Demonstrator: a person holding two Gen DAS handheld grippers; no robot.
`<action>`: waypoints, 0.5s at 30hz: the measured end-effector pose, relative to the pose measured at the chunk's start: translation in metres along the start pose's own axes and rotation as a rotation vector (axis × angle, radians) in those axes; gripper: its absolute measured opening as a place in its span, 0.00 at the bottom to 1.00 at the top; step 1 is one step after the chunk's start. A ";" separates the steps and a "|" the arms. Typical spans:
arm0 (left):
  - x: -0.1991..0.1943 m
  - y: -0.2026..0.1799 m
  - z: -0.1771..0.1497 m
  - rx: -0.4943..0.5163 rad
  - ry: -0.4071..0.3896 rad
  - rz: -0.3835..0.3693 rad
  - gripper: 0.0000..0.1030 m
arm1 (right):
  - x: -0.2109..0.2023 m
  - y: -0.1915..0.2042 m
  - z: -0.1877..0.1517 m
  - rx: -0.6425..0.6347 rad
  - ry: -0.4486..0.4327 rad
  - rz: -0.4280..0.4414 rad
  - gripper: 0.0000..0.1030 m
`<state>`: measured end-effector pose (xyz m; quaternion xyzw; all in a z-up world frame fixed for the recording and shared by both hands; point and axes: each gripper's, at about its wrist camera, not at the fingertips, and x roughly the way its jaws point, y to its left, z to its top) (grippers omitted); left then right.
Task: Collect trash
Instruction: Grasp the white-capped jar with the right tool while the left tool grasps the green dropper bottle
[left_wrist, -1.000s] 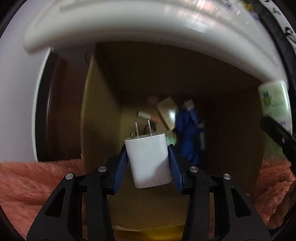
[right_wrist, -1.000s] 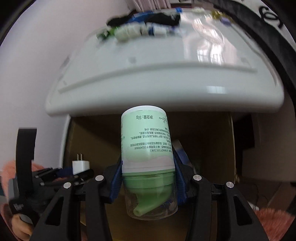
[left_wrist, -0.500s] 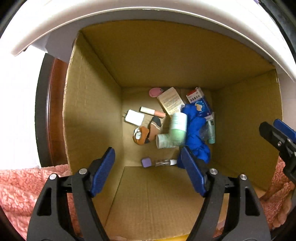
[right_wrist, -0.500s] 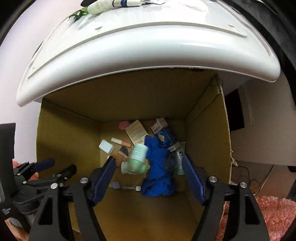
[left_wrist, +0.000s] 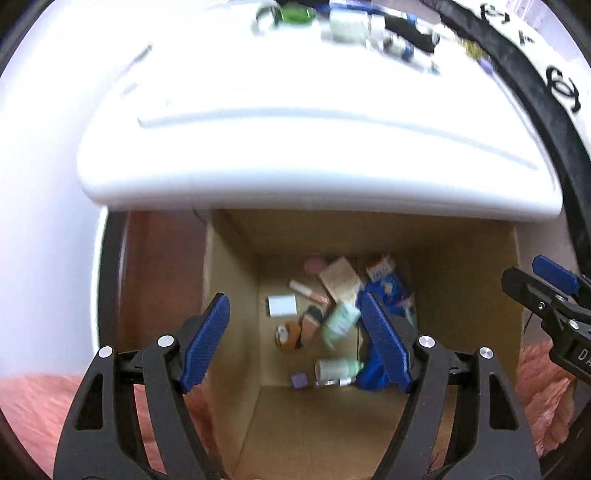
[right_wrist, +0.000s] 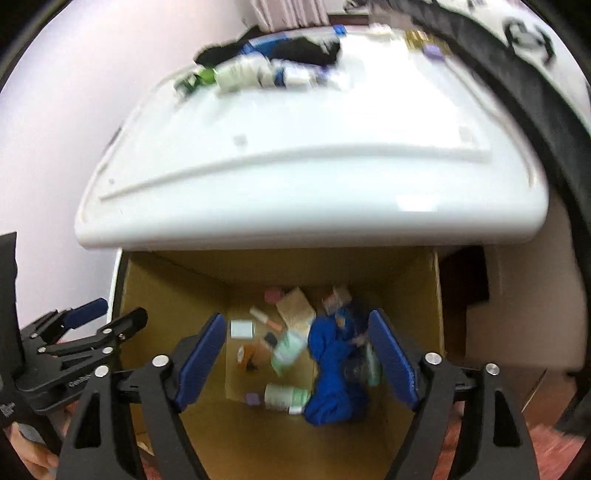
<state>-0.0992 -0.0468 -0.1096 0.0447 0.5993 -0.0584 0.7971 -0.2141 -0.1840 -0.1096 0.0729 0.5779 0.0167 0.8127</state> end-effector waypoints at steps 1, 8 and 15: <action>-0.007 0.002 0.007 -0.012 -0.021 0.007 0.70 | -0.005 0.005 0.013 -0.029 -0.022 -0.011 0.79; -0.033 0.032 0.065 -0.145 -0.156 0.024 0.84 | -0.008 0.047 0.121 -0.237 -0.124 -0.096 0.80; -0.021 0.050 0.074 -0.170 -0.147 -0.011 0.84 | 0.043 0.102 0.212 -0.493 -0.084 0.013 0.84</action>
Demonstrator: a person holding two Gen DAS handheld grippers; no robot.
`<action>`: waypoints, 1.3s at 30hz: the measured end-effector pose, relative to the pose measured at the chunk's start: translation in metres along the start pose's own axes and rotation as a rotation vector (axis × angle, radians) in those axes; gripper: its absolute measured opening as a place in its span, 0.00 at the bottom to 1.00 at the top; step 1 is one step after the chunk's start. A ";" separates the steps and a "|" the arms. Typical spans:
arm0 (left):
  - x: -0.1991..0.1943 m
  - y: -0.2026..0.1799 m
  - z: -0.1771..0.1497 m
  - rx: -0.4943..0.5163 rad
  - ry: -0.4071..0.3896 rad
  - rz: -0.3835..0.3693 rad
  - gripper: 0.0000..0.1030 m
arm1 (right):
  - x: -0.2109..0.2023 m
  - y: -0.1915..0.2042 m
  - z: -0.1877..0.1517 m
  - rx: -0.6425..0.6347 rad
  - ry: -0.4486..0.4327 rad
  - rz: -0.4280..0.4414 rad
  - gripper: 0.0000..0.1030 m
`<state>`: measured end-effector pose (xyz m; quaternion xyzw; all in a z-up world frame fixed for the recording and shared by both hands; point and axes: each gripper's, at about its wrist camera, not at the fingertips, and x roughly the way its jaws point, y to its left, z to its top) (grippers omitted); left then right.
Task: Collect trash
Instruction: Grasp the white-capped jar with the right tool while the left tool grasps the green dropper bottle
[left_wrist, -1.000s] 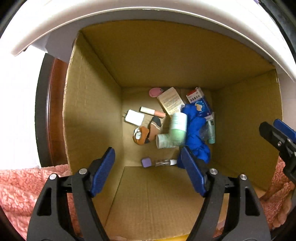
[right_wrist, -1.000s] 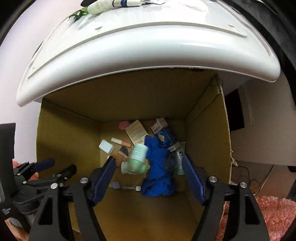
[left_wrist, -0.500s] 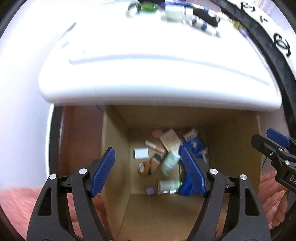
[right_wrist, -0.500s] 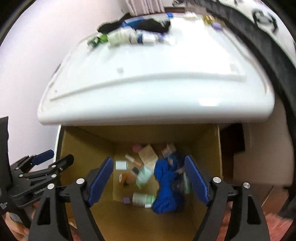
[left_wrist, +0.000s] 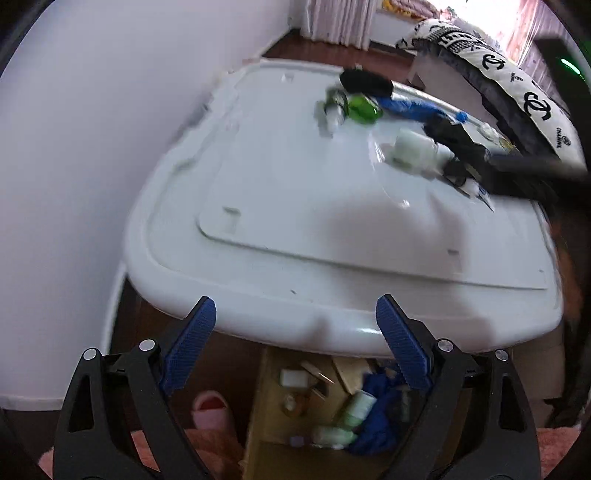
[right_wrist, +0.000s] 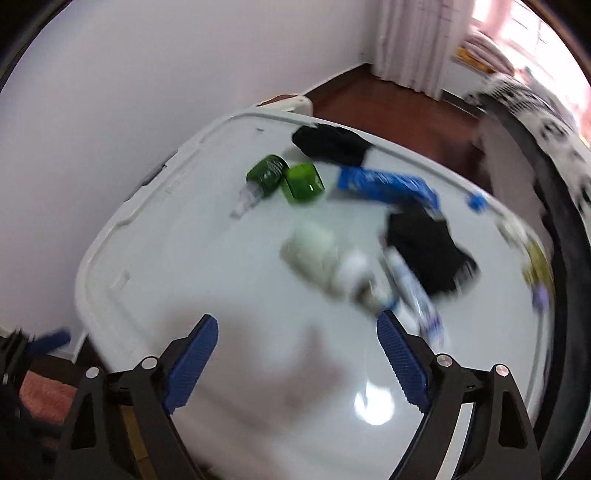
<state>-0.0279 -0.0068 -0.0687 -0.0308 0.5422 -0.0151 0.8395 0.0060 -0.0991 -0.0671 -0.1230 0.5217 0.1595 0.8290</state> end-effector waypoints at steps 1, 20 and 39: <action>0.003 0.003 -0.001 -0.017 0.016 -0.027 0.84 | 0.012 0.001 0.012 -0.028 0.010 -0.031 0.84; 0.023 0.007 -0.005 -0.062 0.093 -0.101 0.84 | 0.043 0.001 0.024 -0.022 0.085 -0.060 0.40; 0.060 -0.007 0.106 0.004 0.076 -0.087 0.84 | -0.127 0.005 -0.201 0.196 -0.118 0.263 0.40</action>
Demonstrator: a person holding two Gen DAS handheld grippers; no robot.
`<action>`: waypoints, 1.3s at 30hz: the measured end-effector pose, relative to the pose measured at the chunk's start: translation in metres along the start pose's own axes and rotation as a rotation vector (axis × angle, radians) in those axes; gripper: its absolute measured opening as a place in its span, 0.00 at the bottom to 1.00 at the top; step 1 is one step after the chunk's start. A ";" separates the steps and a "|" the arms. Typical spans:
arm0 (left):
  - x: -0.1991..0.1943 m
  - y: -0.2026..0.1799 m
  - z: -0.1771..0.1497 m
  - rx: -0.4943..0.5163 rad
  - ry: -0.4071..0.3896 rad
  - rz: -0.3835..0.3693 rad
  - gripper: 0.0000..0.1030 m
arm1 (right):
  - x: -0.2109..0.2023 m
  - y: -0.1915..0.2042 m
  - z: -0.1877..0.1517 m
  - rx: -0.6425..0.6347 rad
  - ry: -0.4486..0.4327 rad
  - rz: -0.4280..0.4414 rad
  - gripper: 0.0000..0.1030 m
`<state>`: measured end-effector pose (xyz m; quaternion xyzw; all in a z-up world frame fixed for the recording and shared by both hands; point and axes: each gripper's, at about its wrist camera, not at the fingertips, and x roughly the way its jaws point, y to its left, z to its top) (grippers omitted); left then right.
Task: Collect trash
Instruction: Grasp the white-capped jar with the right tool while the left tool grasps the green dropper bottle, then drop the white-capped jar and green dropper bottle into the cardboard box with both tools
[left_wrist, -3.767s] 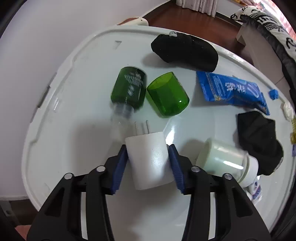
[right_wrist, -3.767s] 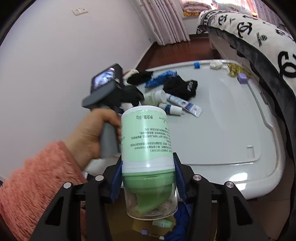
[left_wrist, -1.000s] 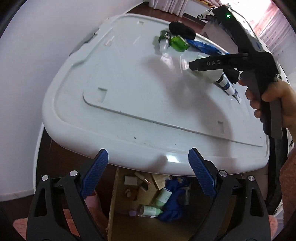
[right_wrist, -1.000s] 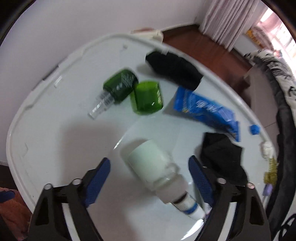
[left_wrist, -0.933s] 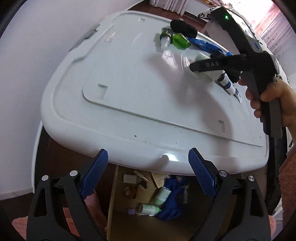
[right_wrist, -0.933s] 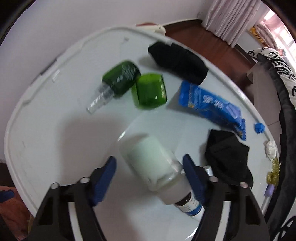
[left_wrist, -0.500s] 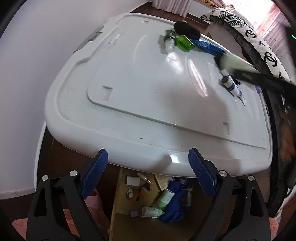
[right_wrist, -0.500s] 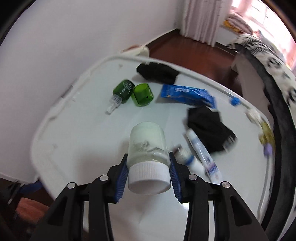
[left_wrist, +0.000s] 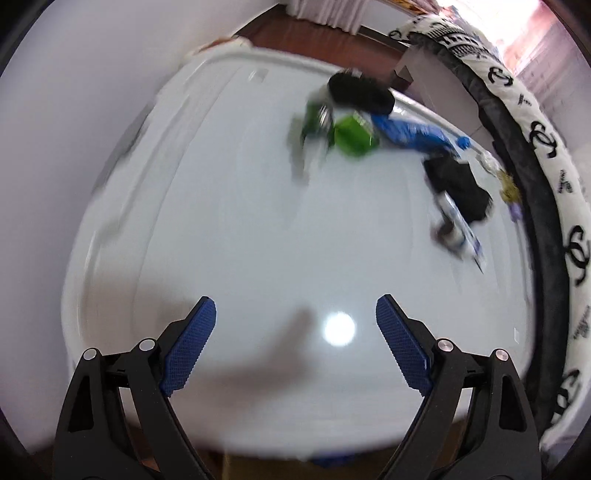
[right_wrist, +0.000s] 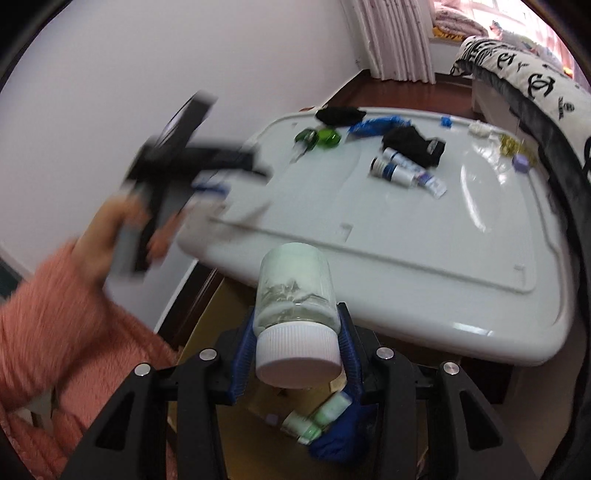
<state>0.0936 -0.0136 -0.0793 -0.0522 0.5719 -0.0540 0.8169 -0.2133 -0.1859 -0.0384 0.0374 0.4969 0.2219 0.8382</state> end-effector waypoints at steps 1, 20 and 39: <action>0.006 -0.004 0.013 0.025 -0.011 0.042 0.84 | 0.003 0.001 -0.001 -0.009 0.008 -0.001 0.40; 0.077 -0.029 0.108 0.094 0.036 0.153 0.33 | 0.026 -0.012 0.003 0.039 0.071 0.067 0.40; -0.049 -0.048 -0.180 0.246 0.198 -0.028 0.33 | 0.024 -0.024 -0.013 0.131 0.081 -0.109 0.40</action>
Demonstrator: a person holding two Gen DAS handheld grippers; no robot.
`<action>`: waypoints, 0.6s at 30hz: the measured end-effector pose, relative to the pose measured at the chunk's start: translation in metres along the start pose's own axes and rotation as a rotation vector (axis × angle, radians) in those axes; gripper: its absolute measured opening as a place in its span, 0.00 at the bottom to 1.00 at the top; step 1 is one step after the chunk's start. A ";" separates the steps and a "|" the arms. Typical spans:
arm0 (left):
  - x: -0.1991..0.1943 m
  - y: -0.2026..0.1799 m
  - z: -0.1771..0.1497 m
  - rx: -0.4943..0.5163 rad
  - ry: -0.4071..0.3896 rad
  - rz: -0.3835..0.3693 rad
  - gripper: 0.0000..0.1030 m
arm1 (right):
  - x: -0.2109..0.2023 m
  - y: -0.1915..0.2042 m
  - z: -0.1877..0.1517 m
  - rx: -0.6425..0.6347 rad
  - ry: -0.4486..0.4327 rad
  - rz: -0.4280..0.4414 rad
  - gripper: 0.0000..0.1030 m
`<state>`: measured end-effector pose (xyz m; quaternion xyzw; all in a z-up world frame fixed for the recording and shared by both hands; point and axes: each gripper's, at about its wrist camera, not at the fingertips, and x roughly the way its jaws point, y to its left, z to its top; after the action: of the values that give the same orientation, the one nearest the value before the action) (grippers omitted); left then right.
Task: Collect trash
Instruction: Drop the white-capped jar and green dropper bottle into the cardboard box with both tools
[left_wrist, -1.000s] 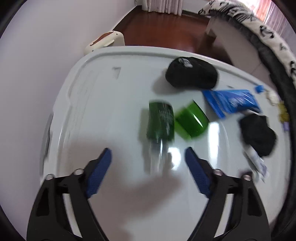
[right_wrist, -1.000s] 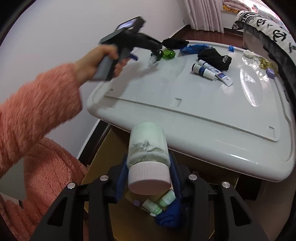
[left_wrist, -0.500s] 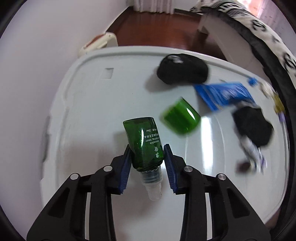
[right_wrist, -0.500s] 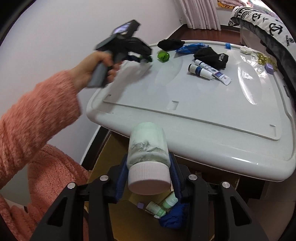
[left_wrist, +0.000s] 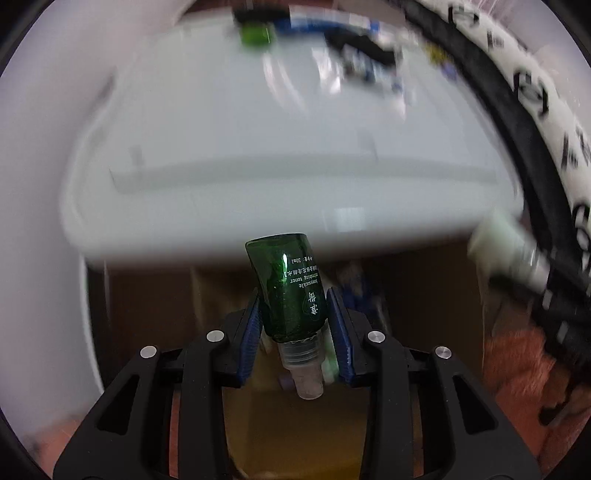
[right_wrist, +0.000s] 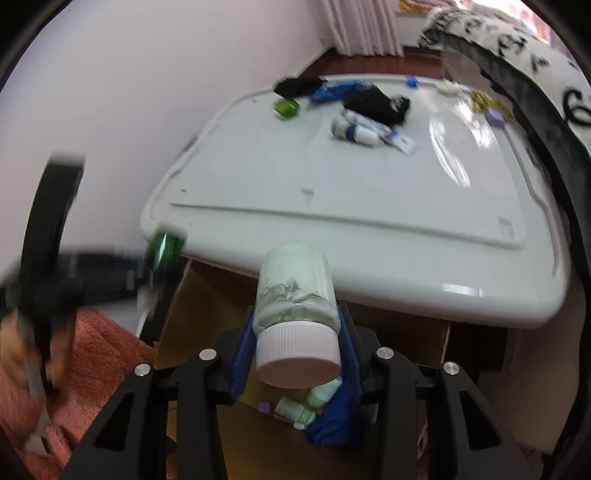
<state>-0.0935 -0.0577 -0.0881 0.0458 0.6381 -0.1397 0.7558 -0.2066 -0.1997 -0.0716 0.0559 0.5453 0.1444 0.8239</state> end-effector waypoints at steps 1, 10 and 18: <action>0.012 -0.003 -0.012 -0.008 0.037 -0.007 0.33 | 0.003 0.000 -0.003 0.005 0.009 -0.009 0.40; 0.115 -0.020 -0.068 -0.016 0.299 0.027 0.34 | 0.076 -0.007 -0.065 0.123 0.297 -0.130 0.40; 0.139 -0.014 -0.082 -0.050 0.367 0.036 0.71 | 0.101 -0.012 -0.070 0.074 0.351 -0.283 0.70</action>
<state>-0.1547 -0.0718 -0.2372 0.0635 0.7675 -0.0995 0.6301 -0.2317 -0.1855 -0.1919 -0.0170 0.6874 0.0147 0.7259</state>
